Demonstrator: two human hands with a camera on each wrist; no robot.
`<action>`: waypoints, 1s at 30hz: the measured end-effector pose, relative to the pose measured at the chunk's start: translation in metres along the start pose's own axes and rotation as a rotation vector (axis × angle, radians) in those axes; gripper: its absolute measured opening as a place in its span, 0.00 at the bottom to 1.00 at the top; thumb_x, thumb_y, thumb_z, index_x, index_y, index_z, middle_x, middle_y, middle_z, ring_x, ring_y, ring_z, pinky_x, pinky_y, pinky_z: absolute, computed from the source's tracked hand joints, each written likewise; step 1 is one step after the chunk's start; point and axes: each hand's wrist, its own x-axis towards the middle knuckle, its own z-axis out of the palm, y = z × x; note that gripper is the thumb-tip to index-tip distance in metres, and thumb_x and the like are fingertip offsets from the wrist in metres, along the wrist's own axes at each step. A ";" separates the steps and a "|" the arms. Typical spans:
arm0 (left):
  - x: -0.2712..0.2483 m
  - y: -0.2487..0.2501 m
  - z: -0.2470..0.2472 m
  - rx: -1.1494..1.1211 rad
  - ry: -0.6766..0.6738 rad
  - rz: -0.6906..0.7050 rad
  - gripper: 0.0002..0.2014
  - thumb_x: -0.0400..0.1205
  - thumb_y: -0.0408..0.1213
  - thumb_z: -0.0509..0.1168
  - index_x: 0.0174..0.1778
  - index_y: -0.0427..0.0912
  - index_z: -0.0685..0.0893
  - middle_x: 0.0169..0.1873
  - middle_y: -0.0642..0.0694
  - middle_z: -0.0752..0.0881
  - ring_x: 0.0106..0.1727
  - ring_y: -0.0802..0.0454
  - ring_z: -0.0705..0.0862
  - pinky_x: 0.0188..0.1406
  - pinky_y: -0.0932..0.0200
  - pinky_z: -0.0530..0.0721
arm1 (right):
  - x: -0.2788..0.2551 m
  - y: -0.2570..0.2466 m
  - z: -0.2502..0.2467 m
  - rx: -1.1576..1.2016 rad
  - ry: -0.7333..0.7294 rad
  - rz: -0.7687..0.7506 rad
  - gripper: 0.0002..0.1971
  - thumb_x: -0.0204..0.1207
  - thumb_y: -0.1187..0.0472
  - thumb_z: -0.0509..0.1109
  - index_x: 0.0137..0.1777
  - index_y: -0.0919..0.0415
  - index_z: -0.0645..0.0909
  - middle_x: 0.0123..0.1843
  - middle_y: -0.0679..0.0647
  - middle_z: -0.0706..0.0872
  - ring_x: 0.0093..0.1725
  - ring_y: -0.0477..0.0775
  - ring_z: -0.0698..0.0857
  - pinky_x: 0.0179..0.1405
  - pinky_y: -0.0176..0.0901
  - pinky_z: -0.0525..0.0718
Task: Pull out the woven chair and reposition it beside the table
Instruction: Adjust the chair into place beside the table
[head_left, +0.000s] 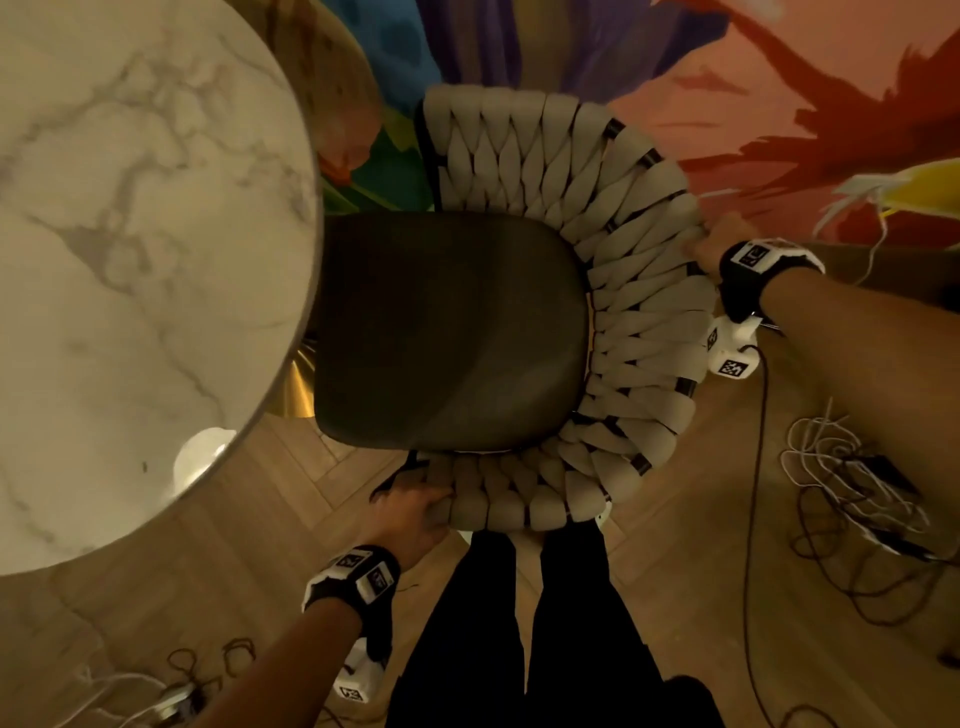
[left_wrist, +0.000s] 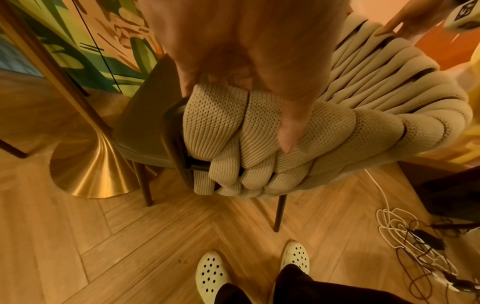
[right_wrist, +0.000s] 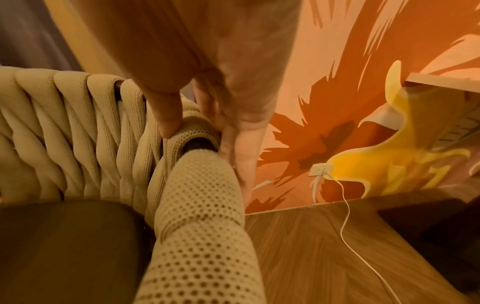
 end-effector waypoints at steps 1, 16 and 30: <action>0.001 -0.002 -0.001 -0.005 -0.003 -0.011 0.24 0.67 0.57 0.61 0.61 0.69 0.76 0.59 0.58 0.83 0.62 0.50 0.82 0.60 0.45 0.82 | -0.001 -0.005 -0.001 0.010 -0.002 0.001 0.25 0.76 0.53 0.70 0.66 0.71 0.77 0.64 0.70 0.84 0.59 0.71 0.85 0.58 0.61 0.85; -0.016 -0.036 -0.027 -0.204 0.130 -0.159 0.36 0.69 0.46 0.73 0.74 0.59 0.70 0.76 0.48 0.71 0.76 0.43 0.68 0.74 0.44 0.71 | -0.110 0.003 0.062 -0.298 -0.057 -0.473 0.37 0.73 0.53 0.72 0.81 0.55 0.61 0.85 0.63 0.54 0.83 0.70 0.53 0.81 0.67 0.61; -0.009 -0.038 -0.024 -0.081 0.202 -0.033 0.25 0.75 0.32 0.62 0.68 0.55 0.78 0.71 0.51 0.79 0.71 0.45 0.78 0.70 0.45 0.74 | -0.185 0.037 0.158 -0.860 -0.527 -0.760 0.28 0.61 0.40 0.77 0.62 0.46 0.84 0.62 0.50 0.87 0.67 0.58 0.80 0.80 0.62 0.53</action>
